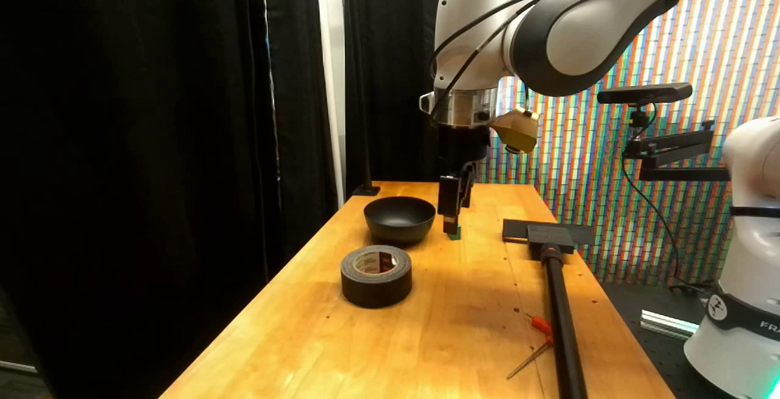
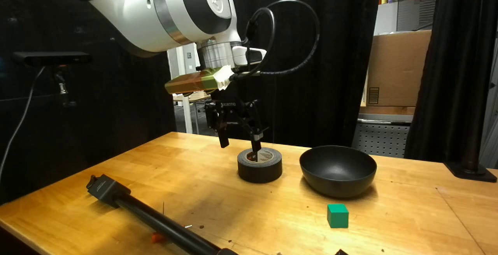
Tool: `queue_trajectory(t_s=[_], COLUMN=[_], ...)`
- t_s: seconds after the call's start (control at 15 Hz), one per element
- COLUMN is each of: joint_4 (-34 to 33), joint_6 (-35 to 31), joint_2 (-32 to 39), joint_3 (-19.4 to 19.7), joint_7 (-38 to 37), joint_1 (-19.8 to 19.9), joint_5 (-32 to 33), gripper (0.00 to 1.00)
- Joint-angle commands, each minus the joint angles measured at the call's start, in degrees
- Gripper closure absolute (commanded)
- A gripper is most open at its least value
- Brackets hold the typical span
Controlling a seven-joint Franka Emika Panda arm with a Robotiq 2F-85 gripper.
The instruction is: Pick up the green object from the table and put it on the seal tape
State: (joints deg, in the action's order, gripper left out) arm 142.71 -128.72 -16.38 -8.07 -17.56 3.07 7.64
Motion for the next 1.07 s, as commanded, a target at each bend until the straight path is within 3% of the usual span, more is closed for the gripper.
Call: queue_trajectory(t_s=[0.0, 0.33, 1.0], joint_4=[-0.08, 0.31, 1.73], joint_6=[0.15, 0.16, -1.89], joint_2=[0.03, -0.24, -0.49], joint_3=[0.95, 1.41, 8.30], joint_7=[-0.21, -0.39, 1.31], joint_1=[-0.96, -0.42, 4.14], joint_5=[0.32, 0.72, 2.47], gripper=[0.00, 0.00, 0.00])
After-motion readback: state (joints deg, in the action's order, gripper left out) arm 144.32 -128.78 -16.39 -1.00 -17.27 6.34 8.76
